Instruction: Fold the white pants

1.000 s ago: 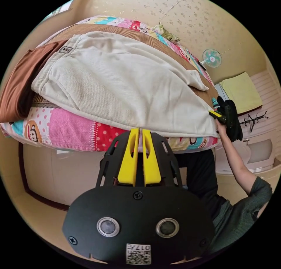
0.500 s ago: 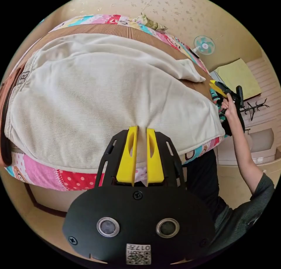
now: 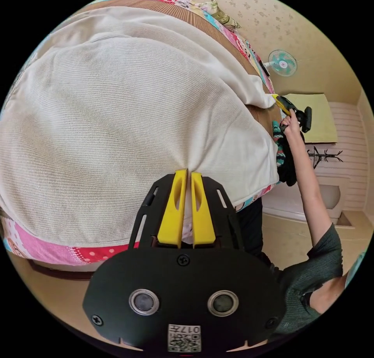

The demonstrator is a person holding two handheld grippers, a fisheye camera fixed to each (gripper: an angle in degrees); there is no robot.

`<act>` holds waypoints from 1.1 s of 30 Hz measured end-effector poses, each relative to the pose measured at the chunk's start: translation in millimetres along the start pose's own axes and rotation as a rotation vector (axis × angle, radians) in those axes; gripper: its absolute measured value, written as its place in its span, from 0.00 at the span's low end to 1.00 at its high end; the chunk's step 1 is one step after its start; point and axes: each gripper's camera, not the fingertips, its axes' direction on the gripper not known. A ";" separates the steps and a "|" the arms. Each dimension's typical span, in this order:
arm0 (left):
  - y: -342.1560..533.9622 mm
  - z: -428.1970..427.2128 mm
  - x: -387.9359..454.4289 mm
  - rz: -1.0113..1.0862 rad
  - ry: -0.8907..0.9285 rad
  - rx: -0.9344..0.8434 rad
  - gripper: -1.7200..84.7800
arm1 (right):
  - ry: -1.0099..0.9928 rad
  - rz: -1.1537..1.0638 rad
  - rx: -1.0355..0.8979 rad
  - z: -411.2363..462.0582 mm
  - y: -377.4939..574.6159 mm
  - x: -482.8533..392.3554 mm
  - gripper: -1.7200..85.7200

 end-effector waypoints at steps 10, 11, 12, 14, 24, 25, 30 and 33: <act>10.5 0.5 -8.2 -0.004 0.100 0.087 0.02 | -0.392 -0.204 0.466 -207.1 229.7 -37.7 0.05; 12.4 0.4 -7.5 -0.008 0.106 0.098 0.02 | -0.354 -0.175 0.443 -201.6 249.3 -30.6 0.05; 13.4 0.4 -7.1 -0.009 0.109 0.103 0.02 | -0.263 -0.097 0.349 -184.6 283.5 -15.0 0.06; 16.4 0.3 -3.0 -0.010 0.107 0.119 0.02 | -0.139 0.021 0.166 -154.4 329.0 7.7 0.06; 22.1 -0.6 26.4 -0.008 0.036 0.138 0.02 | -0.033 -0.583 0.270 -149.9 365.5 -212.1 0.16; 23.7 -1.0 29.7 -0.001 0.032 0.142 0.02 | -0.074 -0.671 0.185 -123.3 350.8 -244.9 0.17; 31.5 -3.9 47.1 0.013 0.005 0.162 0.02 | 0.127 -0.794 -0.176 28.6 310.4 -337.5 0.10; 32.5 -7.5 59.3 0.041 -0.026 0.151 0.02 | 0.184 -0.660 -0.147 27.1 293.9 -353.1 0.07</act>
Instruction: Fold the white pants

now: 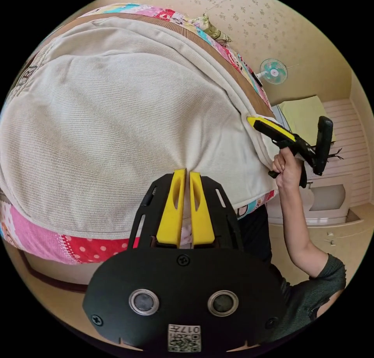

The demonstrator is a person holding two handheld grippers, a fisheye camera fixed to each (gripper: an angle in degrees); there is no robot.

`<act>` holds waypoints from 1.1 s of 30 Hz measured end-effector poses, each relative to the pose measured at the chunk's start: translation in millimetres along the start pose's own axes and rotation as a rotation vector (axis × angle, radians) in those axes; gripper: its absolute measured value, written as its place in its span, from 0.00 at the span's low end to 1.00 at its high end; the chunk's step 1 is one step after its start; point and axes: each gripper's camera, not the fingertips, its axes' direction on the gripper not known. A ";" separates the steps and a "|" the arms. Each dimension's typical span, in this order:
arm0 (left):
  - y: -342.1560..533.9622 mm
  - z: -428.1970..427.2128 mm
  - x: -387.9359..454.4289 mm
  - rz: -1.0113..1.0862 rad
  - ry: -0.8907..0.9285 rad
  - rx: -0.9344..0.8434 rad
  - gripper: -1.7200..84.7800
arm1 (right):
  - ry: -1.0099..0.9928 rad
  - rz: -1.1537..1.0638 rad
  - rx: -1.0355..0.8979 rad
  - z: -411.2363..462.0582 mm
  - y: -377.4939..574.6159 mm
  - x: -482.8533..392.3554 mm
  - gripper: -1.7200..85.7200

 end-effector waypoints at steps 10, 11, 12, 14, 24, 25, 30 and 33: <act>32.1 -25.6 38.9 0.005 -0.088 0.144 0.05 | -0.430 -0.165 0.031 -61.4 160.2 -31.1 0.05; 38.0 -33.1 44.6 -0.014 -0.095 0.155 0.06 | -0.450 -0.135 -0.011 -51.6 168.3 -26.3 0.04; 41.1 -38.0 46.3 -0.032 -0.091 0.164 0.07 | -0.492 -0.060 -0.066 -38.8 185.2 -12.3 0.04; 59.4 -73.0 49.7 -0.103 -0.050 0.273 0.08 | -0.561 0.032 -0.087 -33.1 209.5 11.7 0.03; -52.3 -207.7 72.5 -0.103 -0.179 0.453 0.25 | -0.796 0.368 0.068 -73.5 278.5 131.0 0.03; -84.2 -199.6 76.6 -0.107 -0.277 0.384 0.26 | -0.811 0.383 0.071 -75.8 277.0 139.1 0.03; -155.6 -160.0 58.9 -0.103 -0.474 0.100 0.20 | -0.875 0.444 0.129 -95.1 272.8 166.6 0.03; -143.8 -205.1 42.4 -0.185 -0.376 0.219 0.10 | -0.882 0.457 0.131 -106.1 277.0 188.1 0.03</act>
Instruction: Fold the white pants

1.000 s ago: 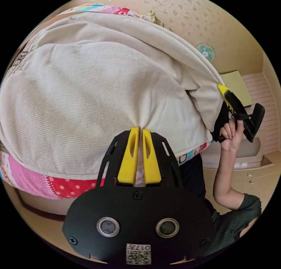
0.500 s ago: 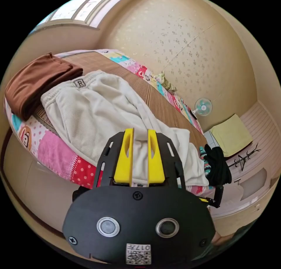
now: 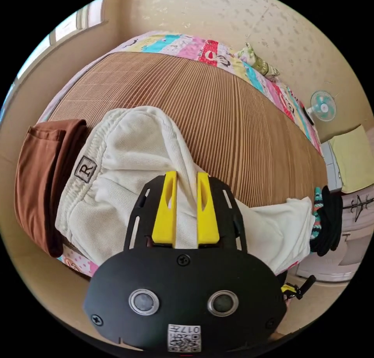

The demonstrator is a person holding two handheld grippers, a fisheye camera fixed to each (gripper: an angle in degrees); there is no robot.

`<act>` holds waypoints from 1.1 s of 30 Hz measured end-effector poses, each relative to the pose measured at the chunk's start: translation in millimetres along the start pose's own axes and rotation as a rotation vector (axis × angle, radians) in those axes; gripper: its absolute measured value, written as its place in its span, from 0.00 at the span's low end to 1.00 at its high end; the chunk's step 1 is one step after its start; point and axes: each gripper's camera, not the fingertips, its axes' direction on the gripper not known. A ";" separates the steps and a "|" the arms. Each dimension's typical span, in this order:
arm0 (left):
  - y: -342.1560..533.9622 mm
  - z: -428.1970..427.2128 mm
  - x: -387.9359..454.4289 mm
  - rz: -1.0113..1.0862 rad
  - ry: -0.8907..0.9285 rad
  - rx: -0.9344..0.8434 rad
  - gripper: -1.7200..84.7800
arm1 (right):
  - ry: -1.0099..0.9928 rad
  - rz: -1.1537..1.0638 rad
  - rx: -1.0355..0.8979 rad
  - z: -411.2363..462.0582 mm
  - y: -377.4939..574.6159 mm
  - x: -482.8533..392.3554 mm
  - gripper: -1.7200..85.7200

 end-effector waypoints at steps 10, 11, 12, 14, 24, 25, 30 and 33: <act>235.3 -94.9 -223.3 -0.349 0.969 0.603 0.08 | 0.109 0.218 0.422 -154.3 -22.7 51.4 0.13; 261.1 -83.0 -236.3 -0.464 0.916 0.558 0.08 | 0.115 0.232 0.445 -161.8 -27.7 54.5 0.14; 271.1 -78.1 -240.8 -0.506 0.880 0.530 0.08 | 0.140 0.272 0.486 -175.7 -38.8 60.8 0.14; 290.4 -66.8 -248.2 -0.556 0.804 0.427 0.08 | 0.214 0.374 0.523 -192.8 -57.6 71.8 0.15; 277.0 -110.0 -241.5 -0.475 0.744 0.389 0.10 | 0.436 -0.054 0.626 -304.3 -148.5 -87.9 0.06; 275.6 -114.0 -237.0 -0.479 0.684 0.334 0.11 | 0.467 -0.014 0.707 -327.7 -134.8 -105.1 0.06; 284.0 -130.2 -211.1 -0.396 0.625 0.363 0.15 | 0.505 0.187 0.754 -361.6 -75.0 -59.0 0.05; 282.2 -137.6 -210.2 -0.428 0.580 0.395 0.17 | 0.518 0.448 0.577 -345.4 -42.8 29.3 0.05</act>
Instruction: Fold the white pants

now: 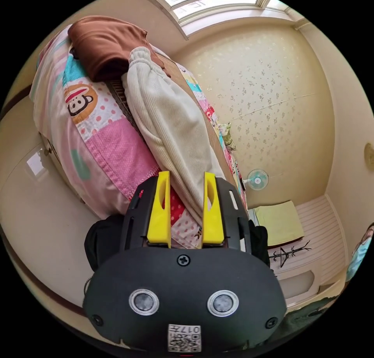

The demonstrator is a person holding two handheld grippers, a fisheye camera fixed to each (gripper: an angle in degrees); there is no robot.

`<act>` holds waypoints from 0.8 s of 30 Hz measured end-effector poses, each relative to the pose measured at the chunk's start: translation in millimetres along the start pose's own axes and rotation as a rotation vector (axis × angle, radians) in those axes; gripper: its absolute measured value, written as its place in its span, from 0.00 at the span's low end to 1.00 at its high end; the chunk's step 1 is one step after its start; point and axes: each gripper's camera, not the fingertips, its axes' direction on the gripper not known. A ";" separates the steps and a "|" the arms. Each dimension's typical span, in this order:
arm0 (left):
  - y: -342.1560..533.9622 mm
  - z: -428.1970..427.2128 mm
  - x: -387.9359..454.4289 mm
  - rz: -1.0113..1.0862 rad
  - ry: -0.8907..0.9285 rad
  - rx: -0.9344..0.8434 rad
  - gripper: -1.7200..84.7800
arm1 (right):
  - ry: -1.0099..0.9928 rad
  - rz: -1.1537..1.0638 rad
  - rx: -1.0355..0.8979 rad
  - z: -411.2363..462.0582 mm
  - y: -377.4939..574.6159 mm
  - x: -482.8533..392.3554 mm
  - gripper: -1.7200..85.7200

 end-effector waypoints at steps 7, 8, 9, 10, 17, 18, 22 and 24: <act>-44.8 -25.8 14.4 -0.055 -0.075 0.098 0.19 | -0.398 0.196 -0.004 -15.2 25.7 63.3 0.05; -51.4 -28.2 13.9 -0.088 -0.083 0.106 0.16 | -0.395 0.178 -0.005 -20.0 22.5 57.1 0.05; -54.5 -29.3 13.3 -0.110 -0.083 0.109 0.15 | -0.395 0.145 -0.007 -30.1 13.9 42.9 0.05; -59.6 -33.1 13.1 -0.147 -0.081 0.125 0.12 | -0.408 0.115 -0.008 -39.6 2.8 27.5 0.05; -96.1 -49.7 43.1 -0.104 -0.099 0.096 0.13 | -0.434 -0.250 -0.142 -74.2 -106.0 -129.7 0.05; -97.9 -49.5 44.5 -0.096 -0.097 0.086 0.13 | -0.432 -0.418 -0.119 -95.3 -111.8 -176.0 0.05; -98.4 -51.0 36.0 -0.099 -0.090 0.055 0.15 | -0.369 -0.680 0.105 -169.2 -75.4 -249.9 0.05; -92.2 -54.5 24.2 -0.125 -0.023 0.062 0.15 | -0.333 -0.607 0.174 -173.0 -58.9 -224.0 0.05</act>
